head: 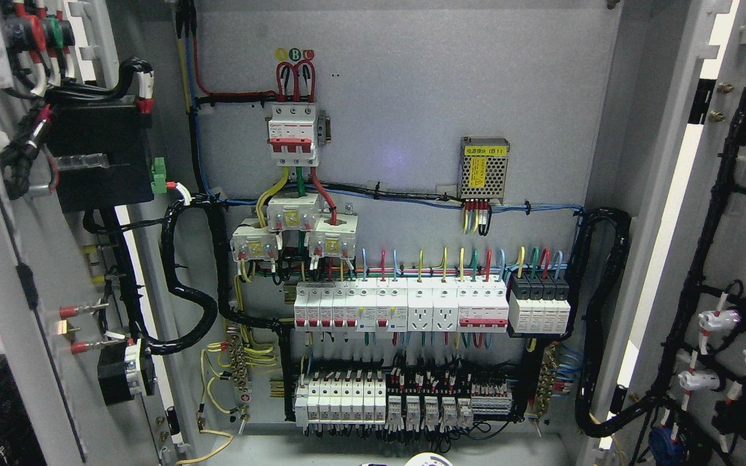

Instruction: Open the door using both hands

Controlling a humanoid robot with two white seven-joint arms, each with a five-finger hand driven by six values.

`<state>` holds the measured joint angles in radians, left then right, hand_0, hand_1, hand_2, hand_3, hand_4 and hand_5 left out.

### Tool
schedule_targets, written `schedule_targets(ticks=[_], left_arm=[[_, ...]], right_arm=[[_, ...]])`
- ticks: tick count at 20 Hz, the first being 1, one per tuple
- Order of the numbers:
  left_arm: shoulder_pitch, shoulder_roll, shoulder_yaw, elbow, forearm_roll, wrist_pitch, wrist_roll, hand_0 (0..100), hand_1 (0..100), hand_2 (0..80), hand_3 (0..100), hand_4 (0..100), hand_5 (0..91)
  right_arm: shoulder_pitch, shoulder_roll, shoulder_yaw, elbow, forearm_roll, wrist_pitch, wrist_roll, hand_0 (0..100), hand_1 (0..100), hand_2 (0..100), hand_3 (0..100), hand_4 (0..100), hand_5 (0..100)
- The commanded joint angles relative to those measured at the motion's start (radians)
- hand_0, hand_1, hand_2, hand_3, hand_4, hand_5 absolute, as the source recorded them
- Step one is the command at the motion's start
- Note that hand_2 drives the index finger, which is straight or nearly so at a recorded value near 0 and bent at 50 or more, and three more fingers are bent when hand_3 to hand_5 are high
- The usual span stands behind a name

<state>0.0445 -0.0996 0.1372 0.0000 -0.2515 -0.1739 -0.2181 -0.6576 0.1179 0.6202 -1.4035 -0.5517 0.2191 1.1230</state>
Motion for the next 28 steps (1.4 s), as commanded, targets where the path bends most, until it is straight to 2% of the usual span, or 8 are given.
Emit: schedule_targets(ticks=[1, 6, 11, 14, 19, 24, 28], left_arm=[[0.0, 0.0, -0.001, -0.012, 0.0, -0.001, 0.0, 84, 21, 0.0, 0, 0, 0.0], [0.0, 0.0, -0.001, -0.012, 0.0, -0.001, 0.0, 84, 21, 0.0, 0, 0, 0.0], [0.0, 0.0, -0.001, -0.012, 0.0, -0.001, 0.0, 84, 21, 0.0, 0, 0, 0.0], [0.0, 0.0, 0.001, -0.009, 0.0, -0.001, 0.0, 84, 21, 0.0, 0, 0, 0.0], [-0.002, 0.0, -0.001, -0.011, 0.0, -0.001, 0.0, 84, 21, 0.0, 0, 0, 0.0], [-0.002, 0.0, 0.001, -0.011, 0.0, -0.001, 0.0, 84, 21, 0.0, 0, 0, 0.0], [-0.001, 0.001, 0.001, -0.009, 0.0, -0.001, 0.0, 84, 21, 0.0, 0, 0, 0.0]], right_arm=[[0.0, 0.028, 0.041, -0.017, 0.003, 0.0, -0.002, 0, 0, 0, 0, 0, 0], [0.0, 0.028, 0.042, -0.017, 0.003, 0.0, -0.025, 0, 0, 0, 0, 0, 0], [0.0, 0.028, 0.039, -0.017, 0.001, 0.0, -0.025, 0, 0, 0, 0, 0, 0], [0.004, 0.023, 0.015, -0.005, 0.003, 0.0, -0.026, 0, 0, 0, 0, 0, 0], [0.01, 0.016, -0.108, 0.017, 0.004, 0.002, -0.026, 0, 0, 0, 0, 0, 0], [0.012, 0.014, -0.172, 0.037, 0.004, 0.002, -0.026, 0, 0, 0, 0, 0, 0], [0.022, 0.014, -0.27, 0.041, 0.006, -0.001, -0.026, 0, 0, 0, 0, 0, 0]])
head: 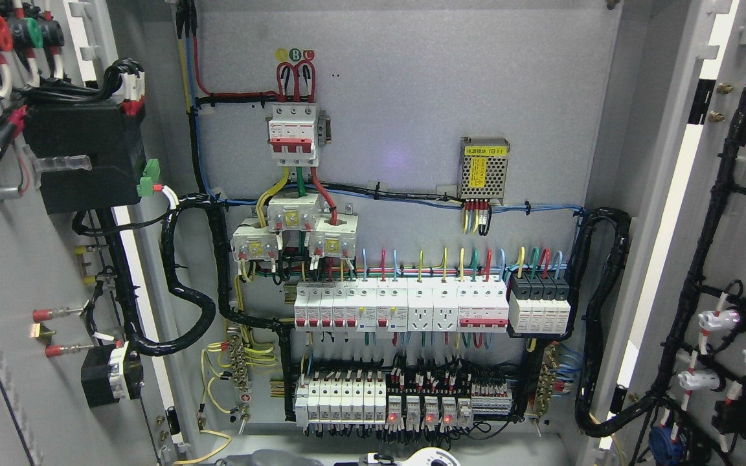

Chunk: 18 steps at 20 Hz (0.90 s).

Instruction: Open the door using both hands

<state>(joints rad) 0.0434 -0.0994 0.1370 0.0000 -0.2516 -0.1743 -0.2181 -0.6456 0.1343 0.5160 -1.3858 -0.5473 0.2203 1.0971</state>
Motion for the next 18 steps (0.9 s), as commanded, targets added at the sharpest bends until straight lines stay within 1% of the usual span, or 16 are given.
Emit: schedule_targets(ticks=[1, 3, 6, 8, 11, 14, 16, 18], left_arm=[[0.0, 0.0, 0.001, -0.008, 0.0, -0.001, 0.0, 84, 21, 0.0, 0, 0, 0.0], [0.0, 0.0, 0.0, -0.009, 0.0, -0.001, 0.0, 84, 21, 0.0, 0, 0, 0.0], [-0.007, 0.0, -0.002, -0.014, 0.0, -0.001, 0.0, 84, 21, 0.0, 0, 0, 0.0], [-0.008, 0.0, -0.002, -0.02, -0.002, -0.004, 0.0, 84, 21, 0.0, 0, 0, 0.0], [-0.004, 0.001, -0.02, -0.105, -0.009, -0.004, 0.0, 84, 21, 0.0, 0, 0, 0.0], [0.015, 0.006, -0.184, -0.321, 0.006, -0.001, 0.0, 84, 21, 0.0, 0, 0, 0.0], [0.029, 0.007, -0.307, -0.482, 0.05, 0.007, 0.0, 84, 21, 0.0, 0, 0, 0.0], [0.052, 0.013, -0.448, -0.643, 0.116, 0.01, 0.0, 84, 21, 0.0, 0, 0, 0.0]], right_arm=[[0.015, -0.002, -0.195, 0.024, 0.001, -0.004, 0.0, 0, 0, 0, 0, 0, 0], [0.03, -0.002, -0.243, 0.016, 0.022, -0.009, -0.006, 0, 0, 0, 0, 0, 0], [0.069, -0.01, -0.293, -0.033, 0.07, -0.012, -0.032, 0, 0, 0, 0, 0, 0], [0.096, -0.013, -0.312, -0.073, 0.073, -0.015, -0.034, 0, 0, 0, 0, 0, 0], [0.142, -0.013, -0.343, -0.165, 0.076, -0.027, -0.036, 0, 0, 0, 0, 0, 0], [0.211, -0.016, -0.346, -0.249, 0.076, -0.041, -0.036, 0, 0, 0, 0, 0, 0], [0.277, -0.015, -0.346, -0.298, 0.099, -0.044, -0.036, 0, 0, 0, 0, 0, 0], [0.339, -0.015, -0.346, -0.335, 0.139, -0.061, -0.036, 0, 0, 0, 0, 0, 0]])
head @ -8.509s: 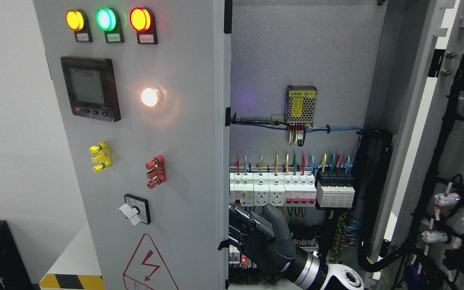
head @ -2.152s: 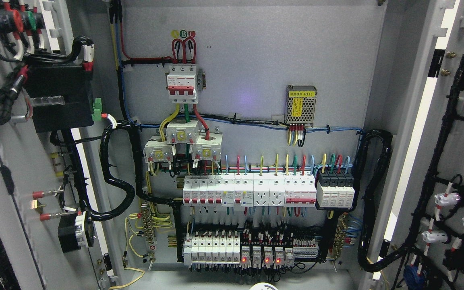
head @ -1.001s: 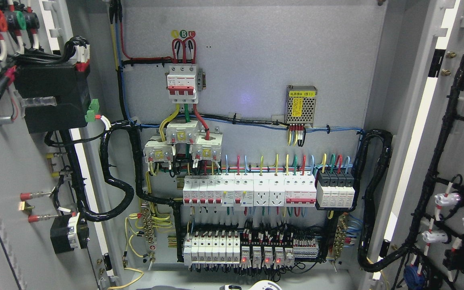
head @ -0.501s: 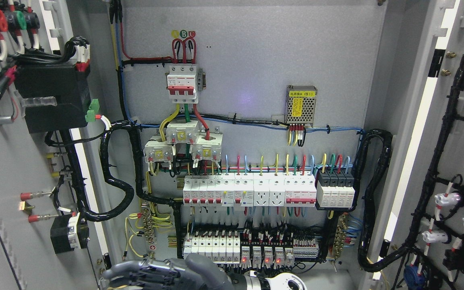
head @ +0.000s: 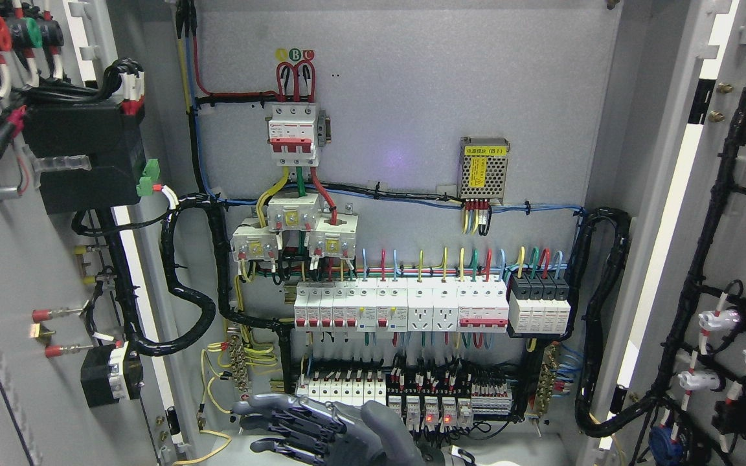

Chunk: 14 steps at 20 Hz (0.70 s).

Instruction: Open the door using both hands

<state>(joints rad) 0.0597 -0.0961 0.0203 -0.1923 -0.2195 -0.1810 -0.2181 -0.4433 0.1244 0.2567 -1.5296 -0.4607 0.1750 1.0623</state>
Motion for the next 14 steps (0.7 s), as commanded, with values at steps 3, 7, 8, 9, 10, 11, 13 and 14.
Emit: schedule_targets(ticks=[3, 7, 8, 9, 10, 11, 13, 14], left_arm=[[0.095, 0.022, -0.459, -0.715, 0.123, 0.064, 0.0, 84, 21, 0.0, 0, 0, 0.0], [0.158, 0.041, -0.519, -0.99, 0.121, 0.089, 0.0, 84, 21, 0.0, 0, 0, 0.0], [0.181, 0.048, -0.534, -1.065, 0.121, 0.089, 0.0, 84, 21, 0.0, 0, 0, 0.0], [0.199, 0.056, -0.542, -1.135, 0.121, 0.089, 0.0, 84, 21, 0.0, 0, 0, 0.0], [0.216, 0.064, -0.542, -1.198, 0.121, 0.087, 0.0, 84, 21, 0.0, 0, 0, 0.0], [0.227, 0.07, -0.543, -1.254, 0.121, 0.083, 0.0, 84, 21, 0.0, 0, 0, 0.0], [0.239, 0.079, -0.543, -1.364, 0.12, 0.083, 0.0, 84, 21, 0.0, 0, 0, 0.0], [0.246, 0.087, -0.543, -1.419, 0.12, 0.083, 0.0, 84, 21, 0.0, 0, 0, 0.0]], right_arm=[[0.198, -0.003, -0.086, -0.236, 0.085, -0.035, -0.001, 0, 0, 0, 0, 0, 0], [0.235, -0.002, -0.09, -0.274, 0.089, -0.037, -0.008, 0, 0, 0, 0, 0, 0], [0.248, 0.001, -0.103, -0.283, 0.082, -0.04, -0.013, 0, 0, 0, 0, 0, 0], [0.27, -0.002, -0.129, -0.293, 0.08, -0.048, -0.015, 0, 0, 0, 0, 0, 0], [0.293, 0.0, -0.142, -0.314, 0.08, -0.052, -0.016, 0, 0, 0, 0, 0, 0], [0.31, 0.0, -0.145, -0.334, 0.08, -0.052, -0.016, 0, 0, 0, 0, 0, 0], [0.331, 0.003, -0.157, -0.354, 0.082, -0.054, -0.018, 0, 0, 0, 0, 0, 0], [0.343, 0.003, -0.168, -0.368, 0.082, -0.054, -0.019, 0, 0, 0, 0, 0, 0]])
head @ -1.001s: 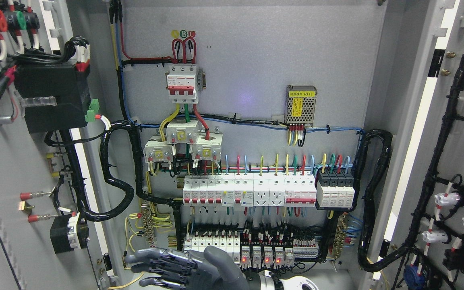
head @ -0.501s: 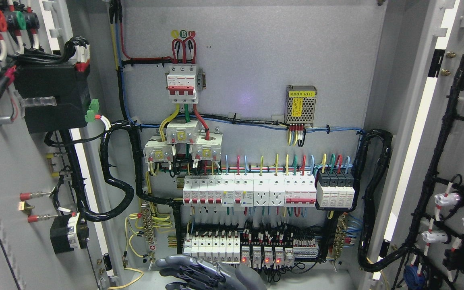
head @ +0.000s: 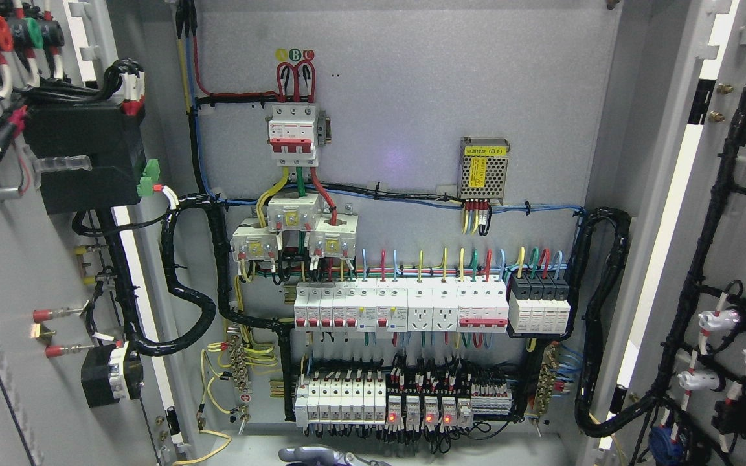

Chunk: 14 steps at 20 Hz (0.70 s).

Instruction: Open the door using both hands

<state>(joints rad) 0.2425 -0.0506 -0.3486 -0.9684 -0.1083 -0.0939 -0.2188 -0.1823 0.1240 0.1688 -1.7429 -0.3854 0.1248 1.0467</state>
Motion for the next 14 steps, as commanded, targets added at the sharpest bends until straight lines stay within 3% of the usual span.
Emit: schedule_targets(ticks=[1, 4, 9, 11, 14], left_arm=[[0.067, 0.052, -0.174, -0.697, 0.01, -0.006, 0.001, 84, 21, 0.0, 0, 0, 0.0], [0.092, 0.09, -0.164, -0.841, 0.01, -0.024, 0.001, 84, 21, 0.0, 0, 0, 0.0], [0.147, 0.113, -0.109, -0.967, 0.006, -0.161, 0.001, 84, 21, 0.0, 0, 0, 0.0], [0.158, 0.114, -0.076, -0.983, 0.004, -0.22, 0.001, 84, 21, 0.0, 0, 0, 0.0], [0.173, 0.11, -0.026, -0.992, 0.004, -0.36, 0.004, 84, 21, 0.0, 0, 0, 0.0]], right_arm=[[0.098, 0.005, -0.095, -0.173, 0.007, -0.004, -0.004, 0, 0, 0, 0, 0, 0], [0.148, 0.008, -0.13, -0.246, 0.01, -0.008, -0.017, 0, 0, 0, 0, 0, 0], [0.199, 0.008, -0.16, -0.322, 0.007, -0.051, -0.114, 0, 0, 0, 0, 0, 0], [0.214, 0.008, -0.17, -0.337, 0.005, -0.054, -0.178, 0, 0, 0, 0, 0, 0], [0.215, 0.008, -0.195, -0.343, 0.005, -0.068, -0.195, 0, 0, 0, 0, 0, 0]])
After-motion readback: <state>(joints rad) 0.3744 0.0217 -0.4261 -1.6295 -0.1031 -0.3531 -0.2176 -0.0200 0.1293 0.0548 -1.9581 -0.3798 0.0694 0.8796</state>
